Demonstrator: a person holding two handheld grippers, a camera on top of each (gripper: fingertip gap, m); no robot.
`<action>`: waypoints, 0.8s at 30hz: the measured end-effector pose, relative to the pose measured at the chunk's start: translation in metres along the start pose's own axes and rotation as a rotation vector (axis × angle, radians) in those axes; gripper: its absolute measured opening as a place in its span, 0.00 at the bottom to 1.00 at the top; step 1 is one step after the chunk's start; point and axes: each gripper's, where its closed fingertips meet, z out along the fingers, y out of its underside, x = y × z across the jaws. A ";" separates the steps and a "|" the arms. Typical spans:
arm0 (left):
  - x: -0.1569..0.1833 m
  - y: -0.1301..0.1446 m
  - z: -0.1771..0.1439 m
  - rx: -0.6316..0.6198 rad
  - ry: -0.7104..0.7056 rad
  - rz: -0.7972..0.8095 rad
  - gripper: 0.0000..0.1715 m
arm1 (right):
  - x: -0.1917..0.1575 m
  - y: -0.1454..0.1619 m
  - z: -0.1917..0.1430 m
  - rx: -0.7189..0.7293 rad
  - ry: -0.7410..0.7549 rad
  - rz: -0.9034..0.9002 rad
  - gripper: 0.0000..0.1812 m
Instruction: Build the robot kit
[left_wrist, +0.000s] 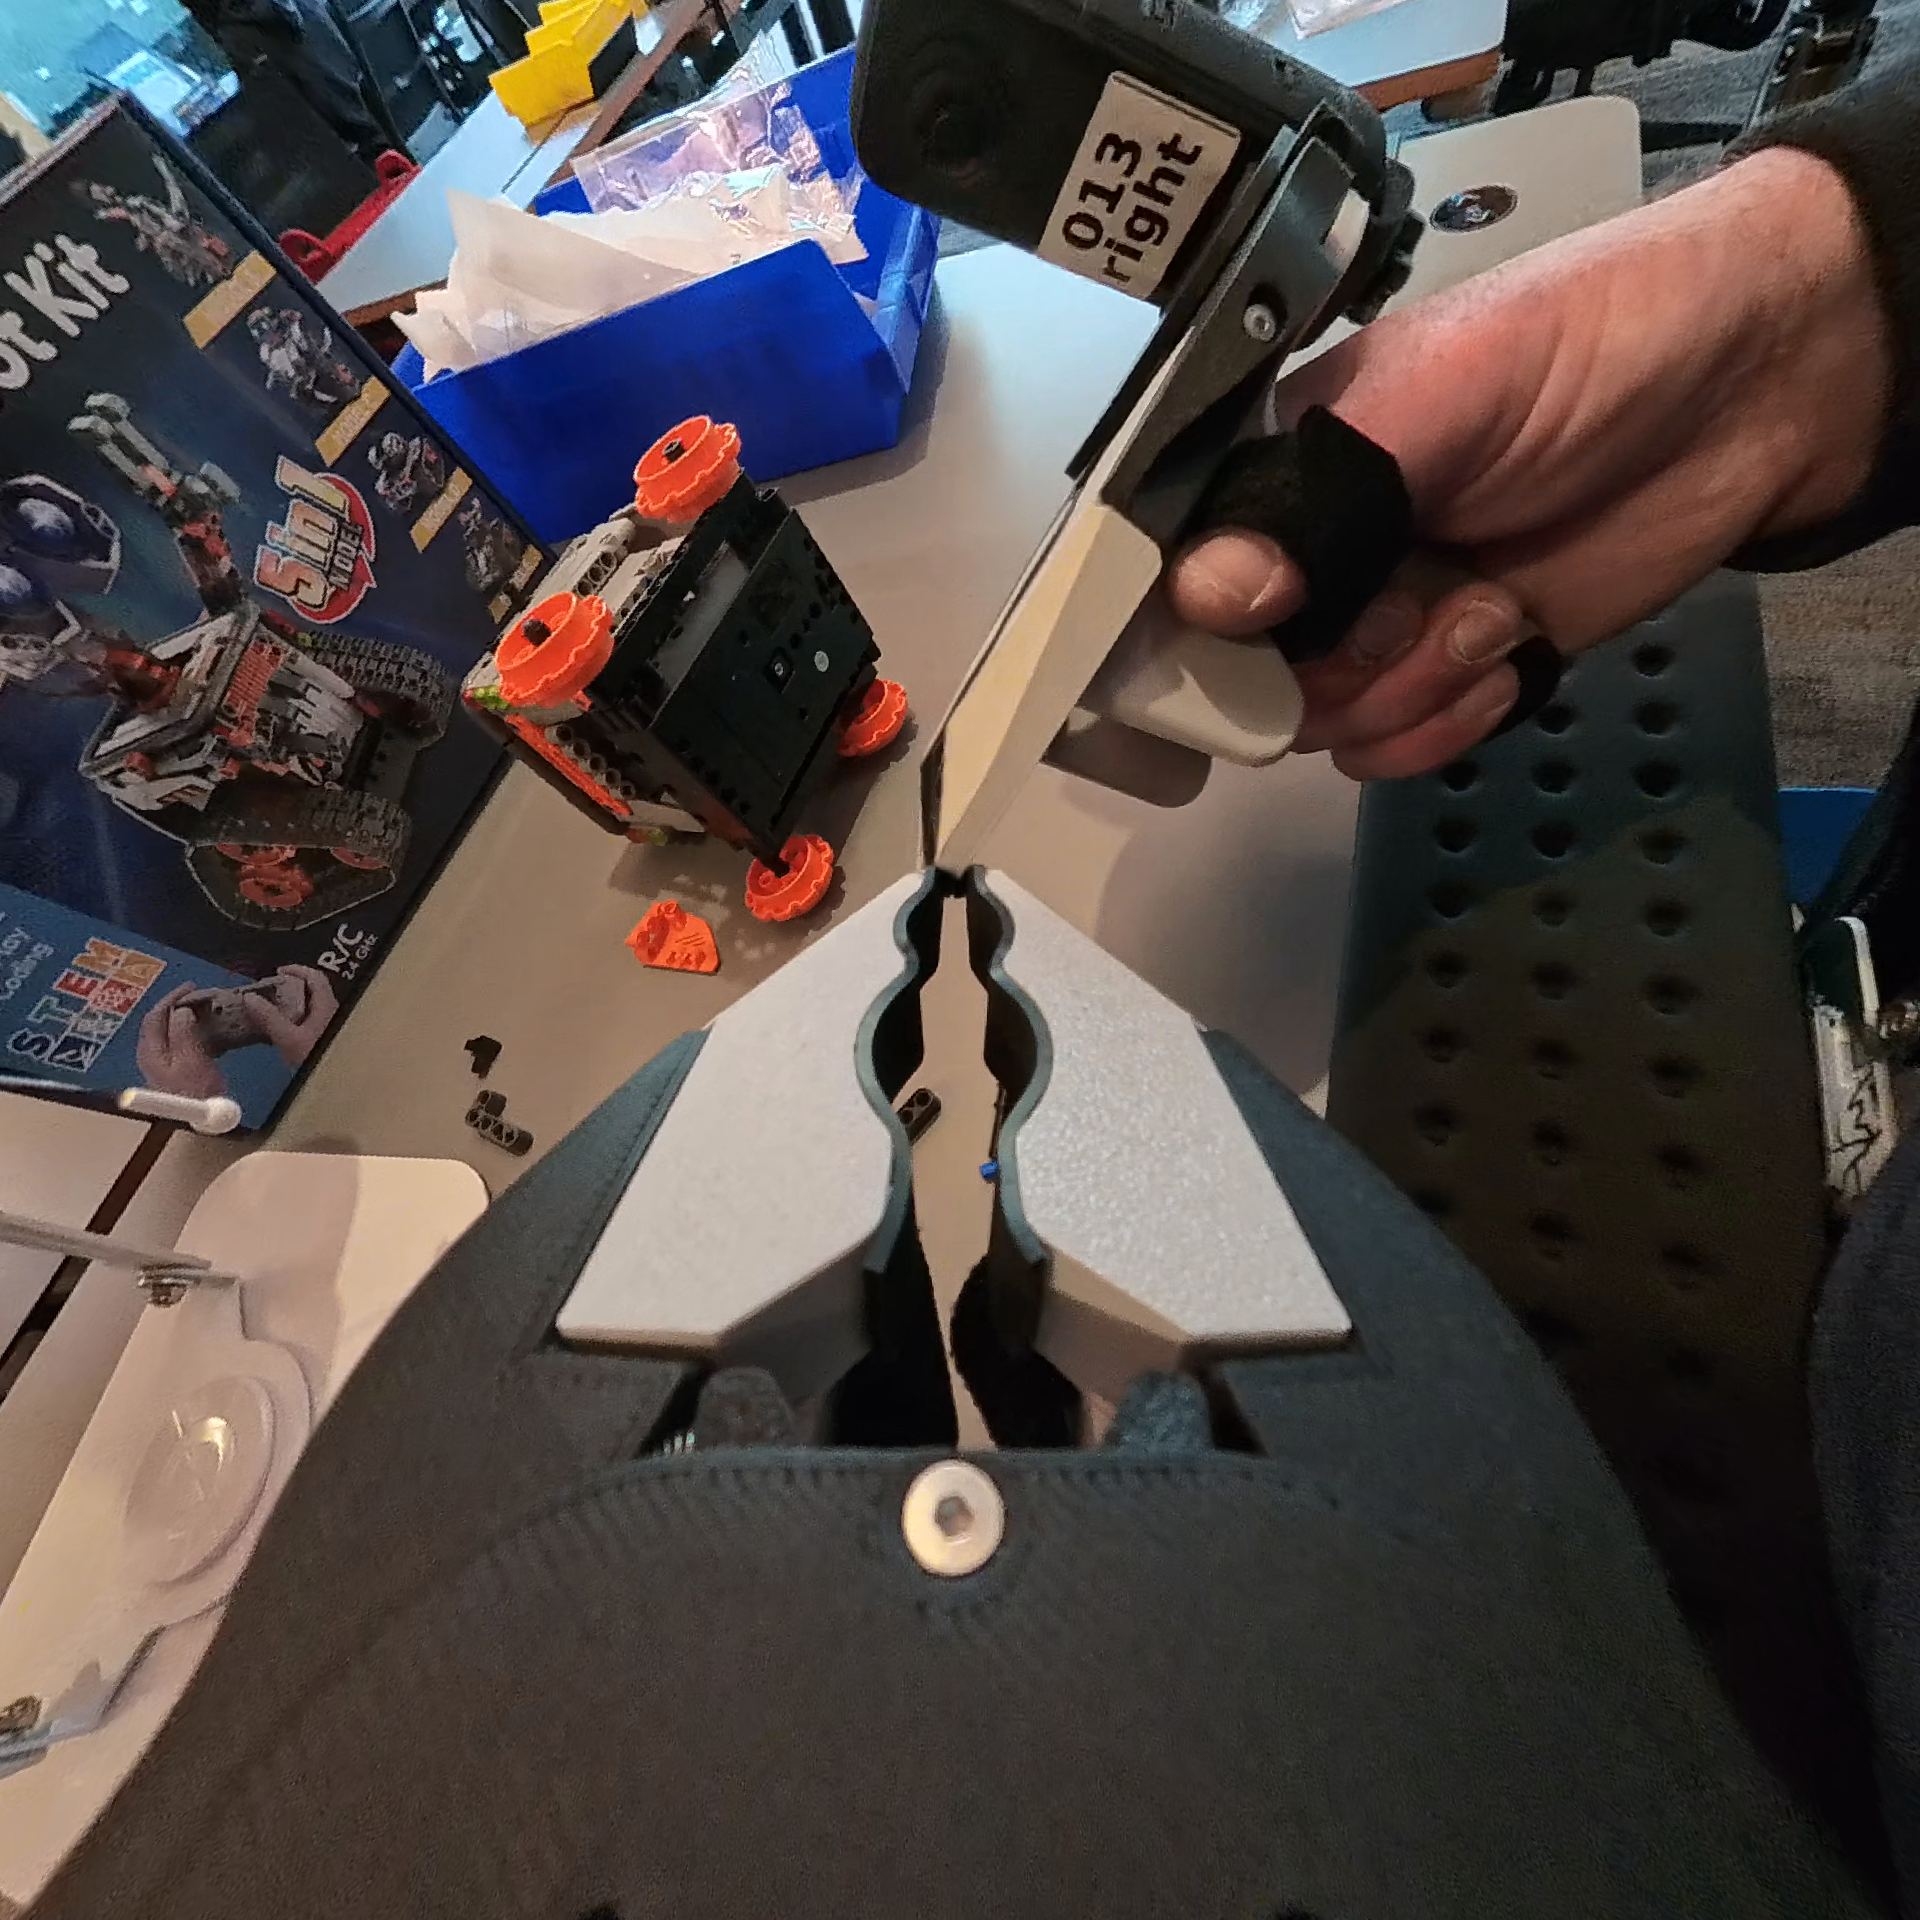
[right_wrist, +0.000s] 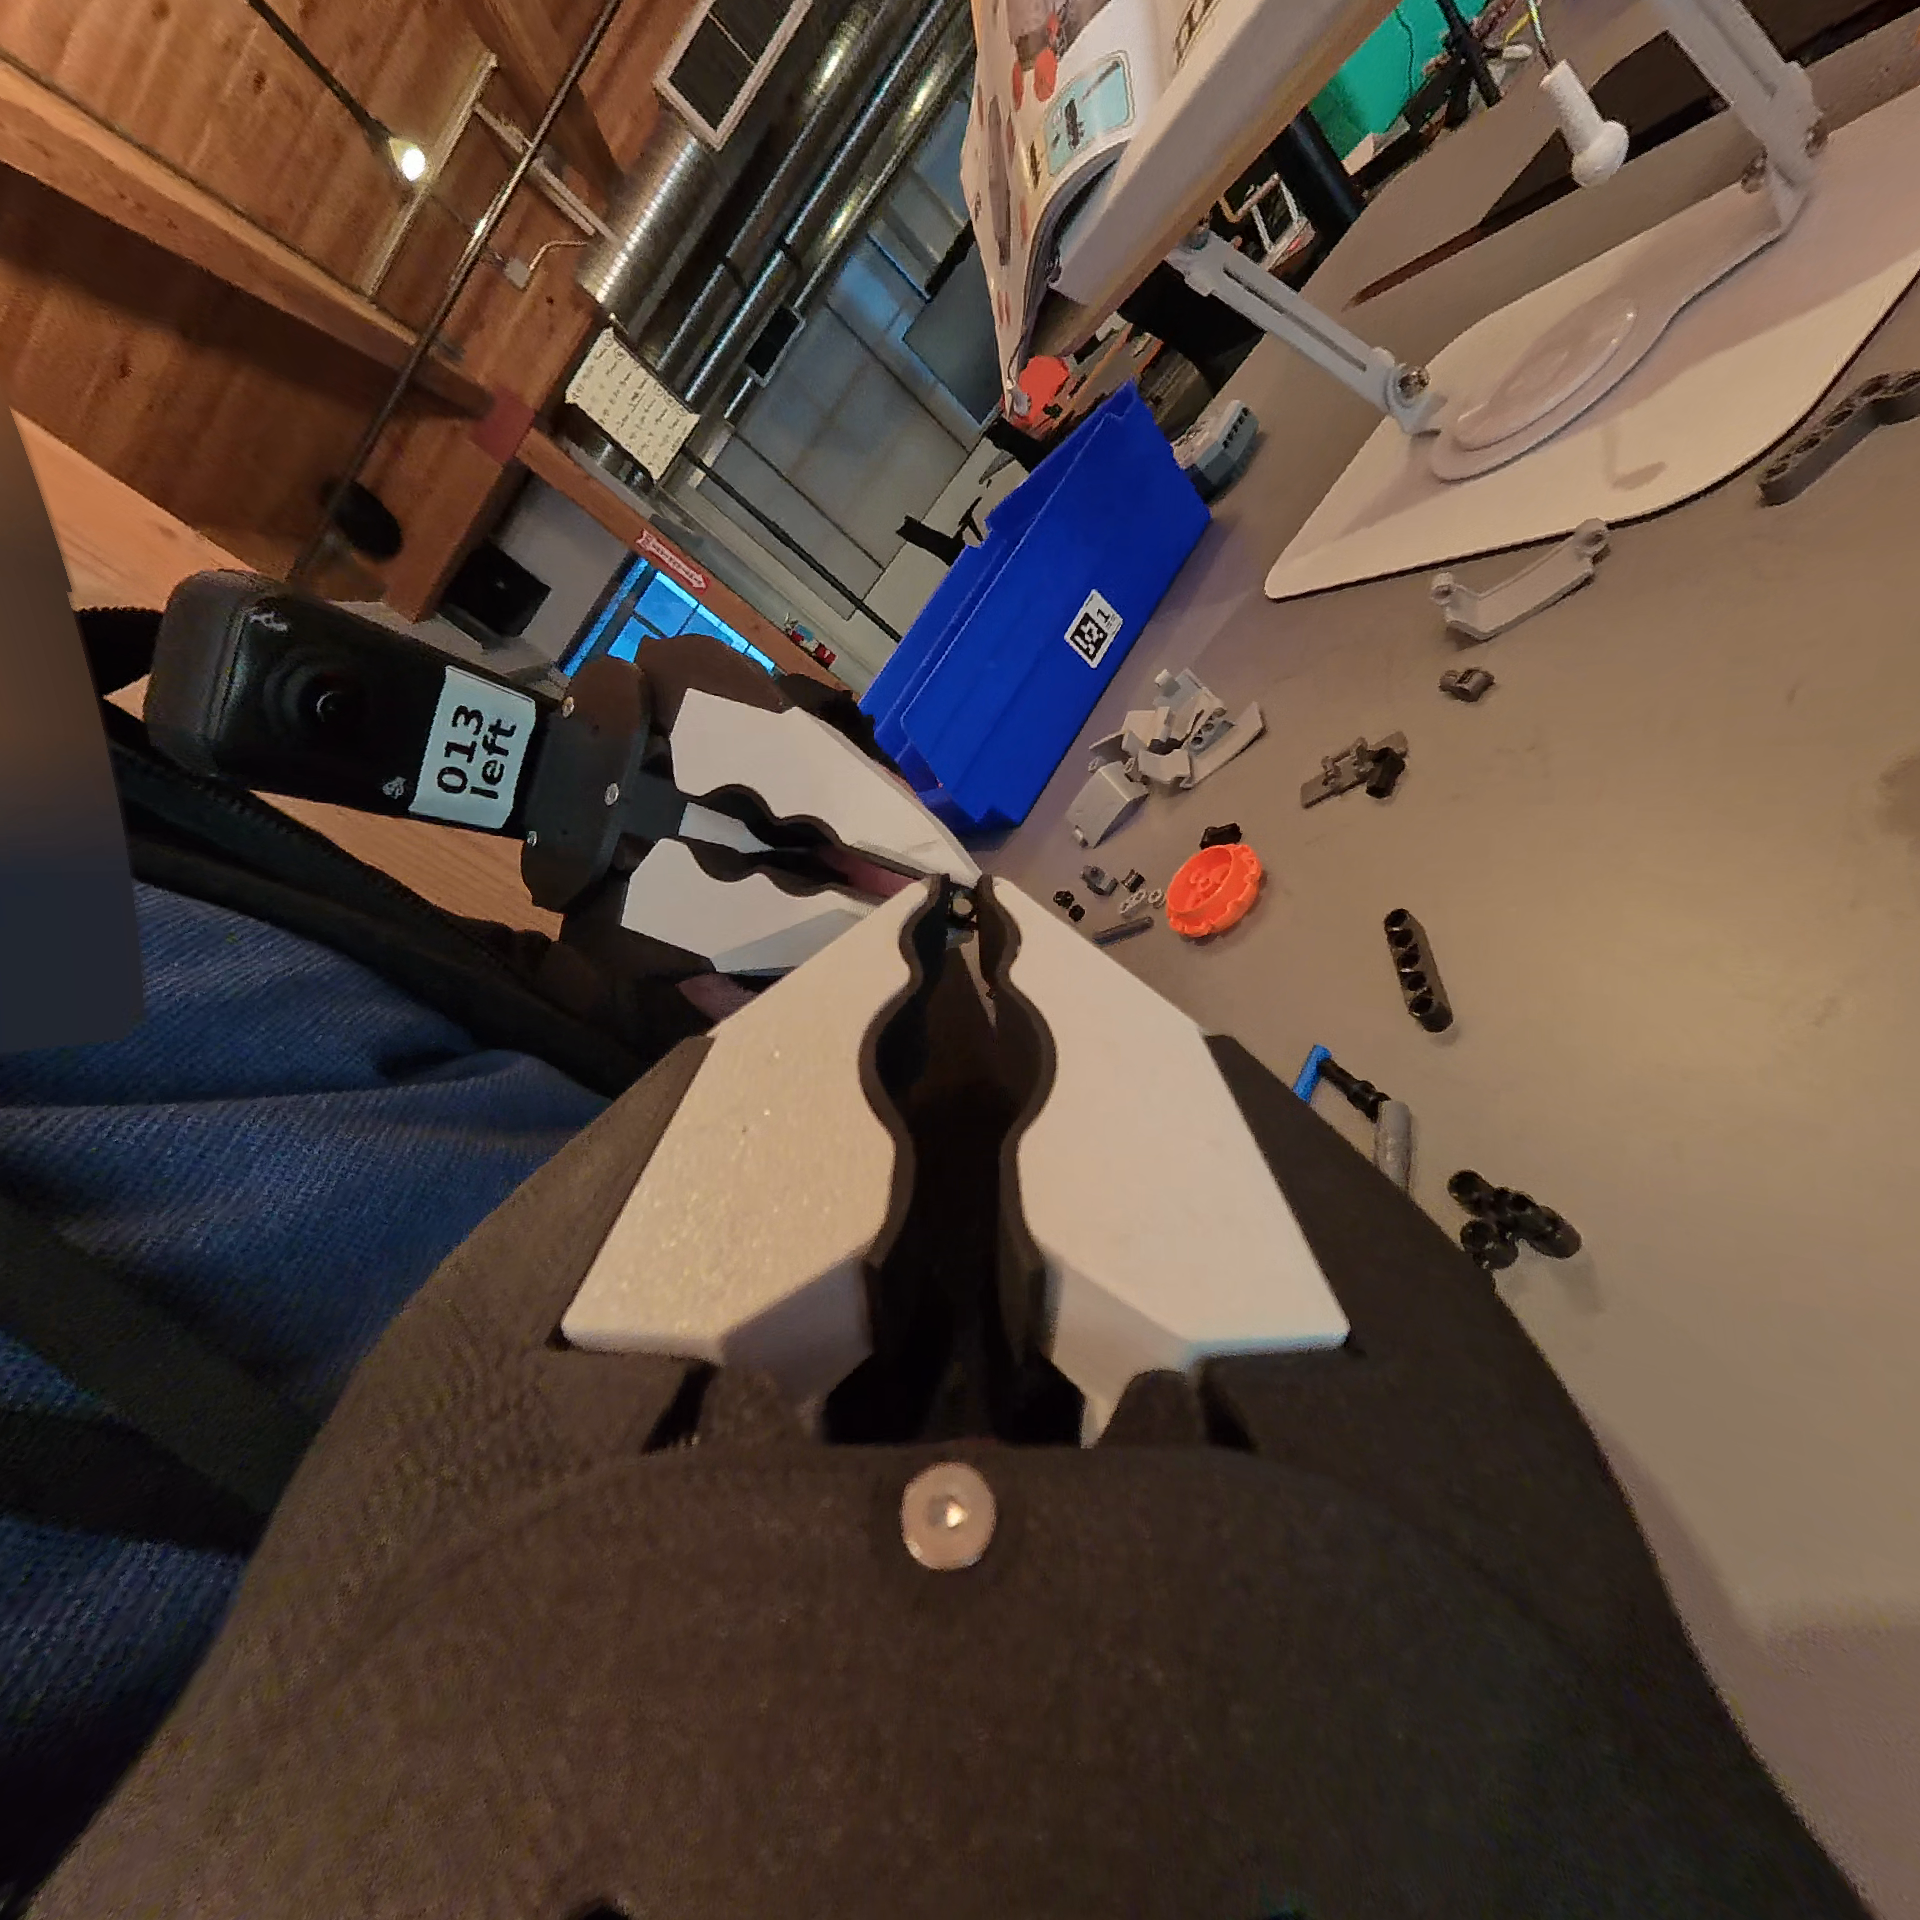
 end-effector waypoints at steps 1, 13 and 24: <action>0.001 0.000 0.000 0.002 0.007 0.006 0.02 | 0.000 0.000 -0.001 0.001 0.006 -0.007 0.01; 0.012 0.061 0.026 -0.180 0.184 -0.117 0.09 | 0.048 0.023 -0.033 -0.216 0.340 -0.342 0.01; 0.028 0.086 0.077 -0.305 0.313 -0.136 0.09 | 0.086 0.052 -0.038 -0.488 0.503 -0.544 0.01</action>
